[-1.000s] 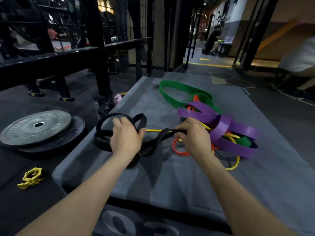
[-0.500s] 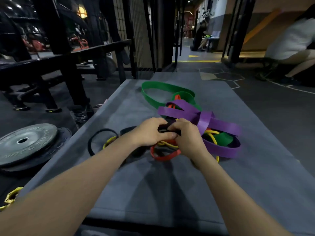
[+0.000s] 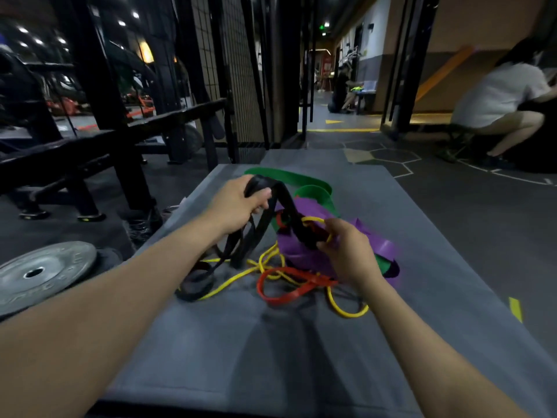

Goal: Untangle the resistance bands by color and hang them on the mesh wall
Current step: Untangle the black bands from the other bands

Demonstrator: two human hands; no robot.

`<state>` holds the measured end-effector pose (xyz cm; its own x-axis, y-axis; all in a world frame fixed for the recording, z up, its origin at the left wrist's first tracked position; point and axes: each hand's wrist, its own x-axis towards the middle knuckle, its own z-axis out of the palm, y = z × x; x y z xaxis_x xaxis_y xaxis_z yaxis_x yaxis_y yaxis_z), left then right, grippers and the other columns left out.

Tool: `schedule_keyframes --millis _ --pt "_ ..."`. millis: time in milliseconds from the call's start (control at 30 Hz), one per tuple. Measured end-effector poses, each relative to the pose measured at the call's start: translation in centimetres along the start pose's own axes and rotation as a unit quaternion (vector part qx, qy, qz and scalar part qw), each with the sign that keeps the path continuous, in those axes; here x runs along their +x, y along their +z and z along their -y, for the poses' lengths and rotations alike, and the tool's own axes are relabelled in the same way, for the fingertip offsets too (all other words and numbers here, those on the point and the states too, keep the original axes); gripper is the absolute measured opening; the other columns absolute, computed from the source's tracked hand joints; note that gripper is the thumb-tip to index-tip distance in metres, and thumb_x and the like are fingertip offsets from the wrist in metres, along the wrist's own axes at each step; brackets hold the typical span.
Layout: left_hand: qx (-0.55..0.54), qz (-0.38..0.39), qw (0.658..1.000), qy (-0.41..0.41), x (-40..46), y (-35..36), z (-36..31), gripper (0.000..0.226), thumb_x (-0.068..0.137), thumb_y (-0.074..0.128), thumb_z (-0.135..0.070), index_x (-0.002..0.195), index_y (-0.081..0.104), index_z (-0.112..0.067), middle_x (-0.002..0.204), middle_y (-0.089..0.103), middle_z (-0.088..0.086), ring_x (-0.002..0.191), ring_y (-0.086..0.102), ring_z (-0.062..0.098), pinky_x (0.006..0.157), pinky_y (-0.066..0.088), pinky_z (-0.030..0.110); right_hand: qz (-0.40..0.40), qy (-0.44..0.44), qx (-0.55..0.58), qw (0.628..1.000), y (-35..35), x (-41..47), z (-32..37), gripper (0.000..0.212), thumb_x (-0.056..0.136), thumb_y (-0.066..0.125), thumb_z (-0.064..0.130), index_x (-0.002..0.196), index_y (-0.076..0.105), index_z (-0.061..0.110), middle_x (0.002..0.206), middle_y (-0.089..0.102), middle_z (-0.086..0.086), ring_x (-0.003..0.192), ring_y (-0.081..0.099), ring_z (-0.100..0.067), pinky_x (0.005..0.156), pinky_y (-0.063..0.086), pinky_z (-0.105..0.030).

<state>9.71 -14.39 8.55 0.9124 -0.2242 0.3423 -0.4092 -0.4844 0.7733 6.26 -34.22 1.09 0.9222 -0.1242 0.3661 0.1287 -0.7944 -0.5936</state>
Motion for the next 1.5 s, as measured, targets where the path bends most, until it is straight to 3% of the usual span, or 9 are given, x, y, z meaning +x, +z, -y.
schedule_keyframes --millis 267,533,700,800,1000,1133,1233,1367,1500 --pt "-0.055 -0.093 0.987 0.117 2.7 -1.6 -6.6 0.008 0.094 0.050 -0.013 0.097 0.056 -0.009 0.075 0.060 -0.006 0.067 0.056 0.002 0.066 0.045 0.008 0.043 0.019 -0.178 0.983 -3.2 0.8 1.6 0.030 0.086 0.061 0.025 0.111 0.057 0.010 0.112 0.059 -0.014 0.111 0.049 -0.033 0.077 0.045 -0.040" --pt "-0.090 -0.119 0.965 0.215 4.9 -3.1 -11.8 0.006 0.093 0.052 -0.013 0.092 0.058 -0.014 0.076 0.062 -0.008 0.067 0.057 -0.007 0.071 0.047 0.009 0.007 0.050 0.069 0.996 -6.5 2.9 6.0 0.056 0.074 0.077 0.023 0.122 0.051 0.010 0.110 0.062 -0.012 0.107 0.056 -0.032 0.085 0.045 -0.036" --pt "-0.091 -0.140 0.954 0.249 4.8 -4.8 -12.6 0.009 0.093 0.053 -0.011 0.094 0.060 -0.005 0.079 0.061 -0.006 0.070 0.059 -0.009 0.070 0.046 0.007 0.029 0.045 -0.014 0.998 -6.1 4.0 5.1 0.025 0.081 0.068 0.030 0.077 0.048 0.015 0.094 0.059 -0.011 0.092 0.056 -0.032 0.066 0.038 -0.032" --pt "-0.132 -0.184 0.944 0.241 4.8 -6.4 -12.2 0.007 0.093 0.053 -0.017 0.090 0.059 -0.017 0.079 0.063 -0.007 0.070 0.061 -0.007 0.074 0.050 0.012 -0.018 0.035 -0.065 0.997 -5.5 4.8 4.5 0.018 0.085 0.060 0.021 0.096 0.054 0.009 0.103 0.060 -0.014 0.099 0.055 -0.036 0.065 0.033 -0.031" --pt "-0.128 -0.209 0.968 0.058 3.5 -7.0 -7.1 0.019 0.095 0.050 -0.020 0.078 0.058 -0.022 0.073 0.062 -0.006 0.058 0.058 -0.002 0.064 0.044 0.017 0.020 0.023 -0.118 0.993 -4.9 5.1 3.9 0.003 0.080 0.059 0.014 0.080 0.056 0.012 0.090 0.060 -0.014 0.092 0.061 -0.035 0.062 0.035 -0.030" --pt "0.091 -0.074 0.988 -0.097 0.3 -6.5 -0.6 0.024 0.095 0.050 -0.024 0.074 0.056 -0.015 0.064 0.057 -0.006 0.056 0.051 0.004 0.049 0.038 0.006 0.080 0.027 -0.167 0.982 -2.9 3.7 2.9 0.016 0.080 0.058 0.016 0.092 0.066 0.007 0.099 0.067 -0.018 0.094 0.063 -0.036 0.067 0.047 -0.035" --pt "0.153 0.000 0.971 -0.186 -1.7 -6.2 4.4 0.023 0.094 0.052 -0.021 0.097 0.060 0.000 0.066 0.056 0.004 0.055 0.051 0.013 0.066 0.046 0.024 0.104 0.029 -0.168 0.980 -1.3 2.9 2.6 0.026 0.081 0.046 0.008 0.096 0.067 0.005 0.102 0.068 -0.021 0.097 0.064 -0.037 0.073 0.051 -0.037" --pt "0.267 0.027 0.924 -0.271 -3.3 -6.2 6.6 0.046 0.091 0.055 -0.023 0.129 0.044 0.000 0.111 0.058 0.019 0.098 0.058 0.029 0.083 0.045 0.035 0.095 0.021 -0.138 0.986 0.3 2.6 3.0 0.024 0.079 0.048 0.012 0.093 0.067 0.005 0.100 0.067 -0.021 0.096 0.062 -0.038 0.074 0.050 -0.037" --pt "0.390 -0.021 0.887 -0.248 -3.0 -5.6 6.4 0.068 0.082 0.059 -0.018 0.138 0.023 -0.010 0.143 0.019 0.014 0.131 0.029 0.034 0.107 0.029 0.041 0.065 0.012 -0.112 0.992 1.6 3.0 3.7 0.016 0.079 0.052 0.010 0.085 0.067 0.009 0.096 0.068 -0.017 0.096 0.061 -0.037 0.069 0.047 -0.036"
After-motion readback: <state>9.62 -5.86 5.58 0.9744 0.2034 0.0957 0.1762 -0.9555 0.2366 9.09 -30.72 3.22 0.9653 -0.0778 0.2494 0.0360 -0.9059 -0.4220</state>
